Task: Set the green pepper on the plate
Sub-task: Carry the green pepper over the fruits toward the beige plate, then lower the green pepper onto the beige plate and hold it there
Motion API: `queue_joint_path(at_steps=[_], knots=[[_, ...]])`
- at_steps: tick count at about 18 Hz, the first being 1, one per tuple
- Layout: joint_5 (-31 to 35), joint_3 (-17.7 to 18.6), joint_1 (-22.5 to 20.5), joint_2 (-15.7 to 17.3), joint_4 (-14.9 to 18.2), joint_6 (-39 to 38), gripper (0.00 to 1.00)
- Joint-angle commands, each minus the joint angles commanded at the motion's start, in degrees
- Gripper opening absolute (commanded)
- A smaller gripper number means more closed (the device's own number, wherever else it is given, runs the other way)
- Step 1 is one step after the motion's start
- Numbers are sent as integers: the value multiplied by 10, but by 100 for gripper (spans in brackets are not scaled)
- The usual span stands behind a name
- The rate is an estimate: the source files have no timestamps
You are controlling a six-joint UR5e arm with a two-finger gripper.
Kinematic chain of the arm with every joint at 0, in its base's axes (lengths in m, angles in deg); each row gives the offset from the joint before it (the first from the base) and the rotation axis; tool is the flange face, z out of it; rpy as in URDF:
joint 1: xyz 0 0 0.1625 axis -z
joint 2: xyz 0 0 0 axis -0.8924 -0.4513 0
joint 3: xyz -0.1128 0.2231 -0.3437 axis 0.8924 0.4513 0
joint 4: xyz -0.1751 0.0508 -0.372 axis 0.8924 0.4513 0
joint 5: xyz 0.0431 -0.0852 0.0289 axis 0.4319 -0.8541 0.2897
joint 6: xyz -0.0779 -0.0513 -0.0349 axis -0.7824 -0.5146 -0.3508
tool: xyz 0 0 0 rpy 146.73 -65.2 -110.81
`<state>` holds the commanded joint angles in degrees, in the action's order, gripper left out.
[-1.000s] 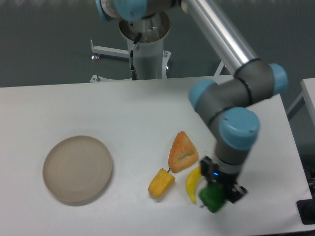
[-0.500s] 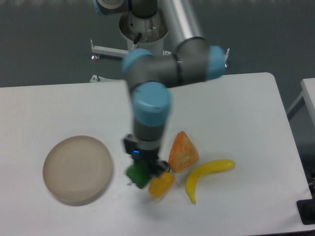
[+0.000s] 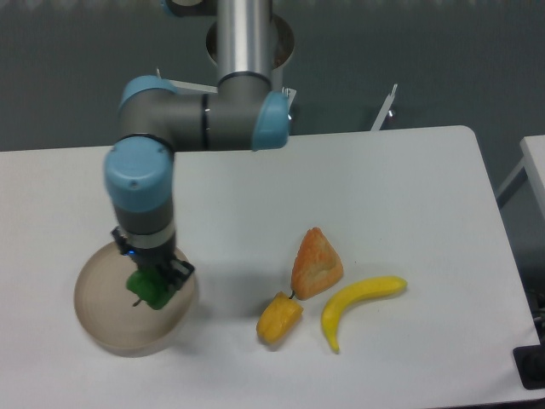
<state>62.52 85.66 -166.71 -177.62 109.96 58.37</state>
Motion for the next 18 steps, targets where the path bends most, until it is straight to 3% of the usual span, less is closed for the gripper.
queue_joint_path(at_steps=[3, 8, 13, 18], knots=[[-22, 25, 4, -4, -26, -19, 34], [-48, 43, 4, -15, -32, -21, 34], [-49, 66, 4, -20, -76, -19, 35], [-49, 66, 4, -21, -76, -19, 37]])
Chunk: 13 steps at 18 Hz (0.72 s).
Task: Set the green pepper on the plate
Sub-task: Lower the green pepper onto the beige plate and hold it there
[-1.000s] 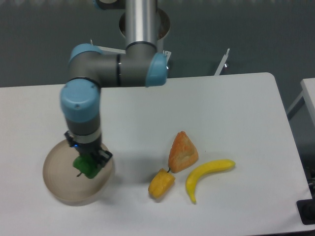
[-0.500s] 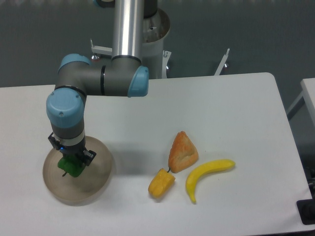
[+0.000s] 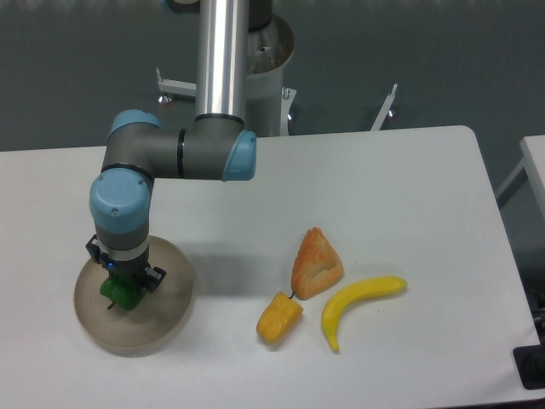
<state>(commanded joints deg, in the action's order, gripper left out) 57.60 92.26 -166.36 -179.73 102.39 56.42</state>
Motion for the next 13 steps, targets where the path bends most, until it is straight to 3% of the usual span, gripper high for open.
queue_joint_path(at_steps=[13], knots=[[0, 0, 0, -2, -1, 4, 41]])
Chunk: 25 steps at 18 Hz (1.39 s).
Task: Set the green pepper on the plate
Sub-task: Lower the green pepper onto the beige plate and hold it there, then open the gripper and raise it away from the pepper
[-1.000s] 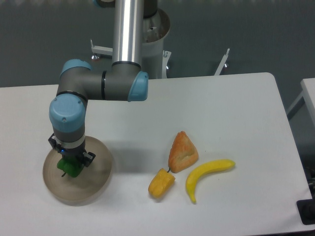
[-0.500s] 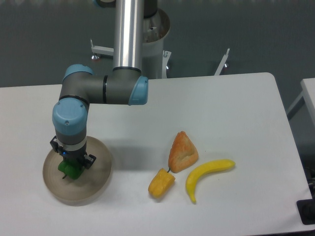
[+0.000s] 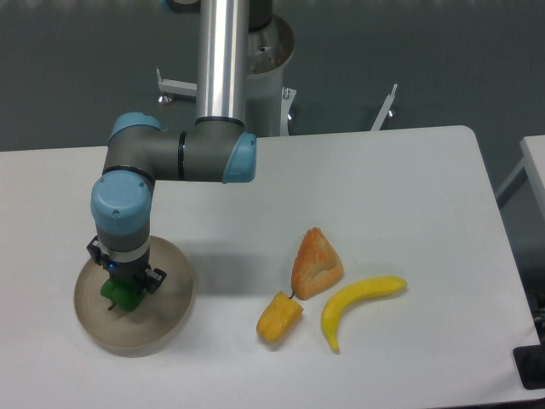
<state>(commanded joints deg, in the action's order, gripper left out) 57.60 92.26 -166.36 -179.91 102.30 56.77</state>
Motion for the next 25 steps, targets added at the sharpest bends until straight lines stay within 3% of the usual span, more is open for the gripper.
queue_joint_path(at_steps=[8, 18, 23, 25], knots=[[0, 0, 0, -1, 0, 1, 50], [3, -3, -1, 4, 1, 2, 95], [5, -10, -16, 21, 4, 6, 99], [6, -9, -35, 31, 7, 41, 100]])
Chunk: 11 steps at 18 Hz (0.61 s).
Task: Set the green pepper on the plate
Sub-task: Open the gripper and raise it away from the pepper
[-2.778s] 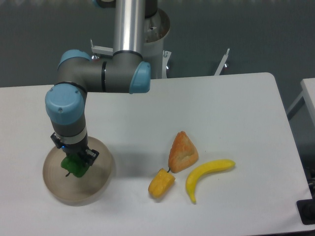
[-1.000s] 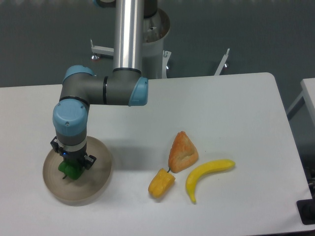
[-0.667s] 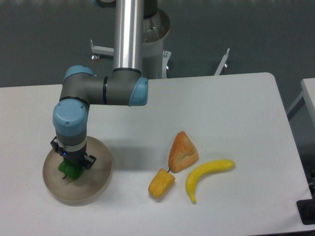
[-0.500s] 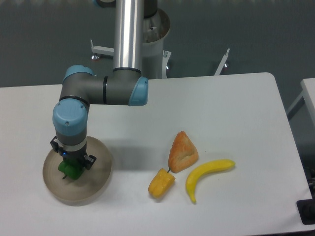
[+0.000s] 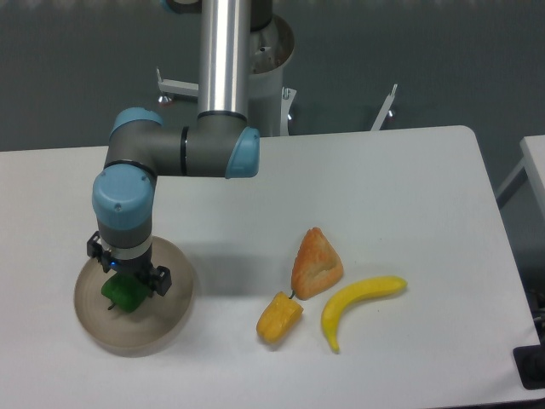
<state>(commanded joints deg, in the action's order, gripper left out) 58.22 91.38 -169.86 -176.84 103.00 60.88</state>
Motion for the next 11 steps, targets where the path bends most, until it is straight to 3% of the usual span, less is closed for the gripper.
queue_joint_path(at_steps=[11], knots=[[60, 3, -111, 27, 0, 211, 100]])
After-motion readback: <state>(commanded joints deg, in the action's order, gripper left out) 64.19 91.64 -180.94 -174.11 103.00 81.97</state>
